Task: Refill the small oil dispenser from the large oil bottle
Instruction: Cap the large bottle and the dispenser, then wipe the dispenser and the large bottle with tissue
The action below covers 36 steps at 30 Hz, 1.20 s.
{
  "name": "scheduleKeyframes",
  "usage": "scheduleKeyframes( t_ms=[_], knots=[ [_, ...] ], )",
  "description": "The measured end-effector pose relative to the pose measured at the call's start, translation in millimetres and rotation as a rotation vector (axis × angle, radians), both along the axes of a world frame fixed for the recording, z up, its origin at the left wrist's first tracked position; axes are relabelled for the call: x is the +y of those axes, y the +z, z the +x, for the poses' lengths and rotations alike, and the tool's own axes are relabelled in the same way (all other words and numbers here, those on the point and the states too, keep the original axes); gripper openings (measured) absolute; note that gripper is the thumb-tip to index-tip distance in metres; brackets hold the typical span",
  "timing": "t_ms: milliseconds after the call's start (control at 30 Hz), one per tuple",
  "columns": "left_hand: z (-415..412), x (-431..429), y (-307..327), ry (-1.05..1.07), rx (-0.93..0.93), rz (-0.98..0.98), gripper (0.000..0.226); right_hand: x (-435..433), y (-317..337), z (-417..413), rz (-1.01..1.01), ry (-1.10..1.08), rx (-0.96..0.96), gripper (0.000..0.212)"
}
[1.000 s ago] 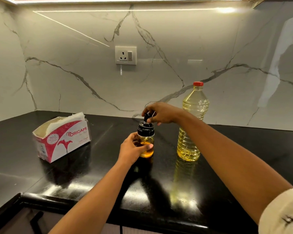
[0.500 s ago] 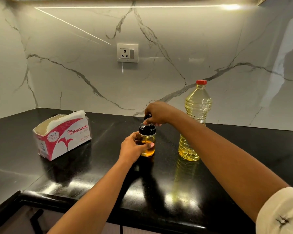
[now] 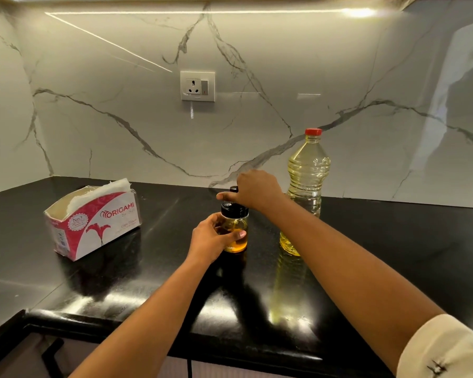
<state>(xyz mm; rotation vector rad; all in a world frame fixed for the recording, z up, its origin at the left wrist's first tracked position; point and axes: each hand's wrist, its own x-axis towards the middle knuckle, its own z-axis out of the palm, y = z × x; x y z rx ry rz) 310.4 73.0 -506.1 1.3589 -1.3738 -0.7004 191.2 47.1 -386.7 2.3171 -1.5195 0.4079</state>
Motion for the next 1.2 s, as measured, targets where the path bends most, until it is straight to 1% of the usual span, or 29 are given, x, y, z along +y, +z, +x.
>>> scheduleKeyframes(
  t_ms=[33,100,133,233,267,333,500,567,633,700,800,867,967,1067,1200],
  knots=[
    [-2,2,2,-0.009,-0.019,-0.013,0.053,4,-3,-4,0.019,-0.005,-0.065,0.071],
    [-6,4,4,-0.037,-0.062,-0.036,0.046,12,-12,-17,0.085,0.003,-0.248,0.070],
    [-8,5,5,-0.053,-0.083,-0.040,0.044,16,-19,-25,0.124,0.003,-0.321,0.066],
    [-11,3,4,-0.084,-0.130,-0.052,0.042,31,-47,-42,0.279,-0.022,-0.442,0.041],
    [-11,2,3,-0.085,-0.139,-0.053,0.042,35,-56,-46,0.340,-0.022,-0.498,0.037],
    [-13,0,4,-0.082,-0.139,-0.051,0.042,39,-70,-51,0.427,-0.024,-0.614,0.035],
    [-14,-6,7,-0.082,-0.099,-0.038,0.050,35,-92,-52,0.461,-0.035,-0.812,0.030],
    [-13,-9,6,-0.085,-0.084,-0.028,0.051,34,-98,-51,0.428,-0.043,-0.824,0.026],
    [-11,-12,4,-0.081,-0.075,-0.031,0.050,32,-103,-50,0.370,-0.066,-0.787,0.024],
    [-10,-14,2,-0.082,-0.070,-0.031,0.047,30,-107,-49,0.321,-0.089,-0.767,0.024],
    [-11,-12,2,-0.075,-0.094,-0.044,0.045,27,-109,-50,0.305,-0.105,-0.739,0.026],
    [-10,-7,4,-0.051,-0.135,-0.053,0.048,33,-106,-50,0.265,-0.128,-0.670,0.026],
    [-1,9,13,-0.003,-0.169,-0.084,0.046,48,-94,-50,0.109,-0.168,-0.533,0.027],
    [24,38,32,0.044,-0.207,-0.189,0.033,65,-82,-38,0.002,-0.123,-0.515,0.027],
    [85,83,60,0.212,-0.246,-0.322,0.019,74,-76,-3,0.024,0.047,-0.595,0.020]
  ],
)
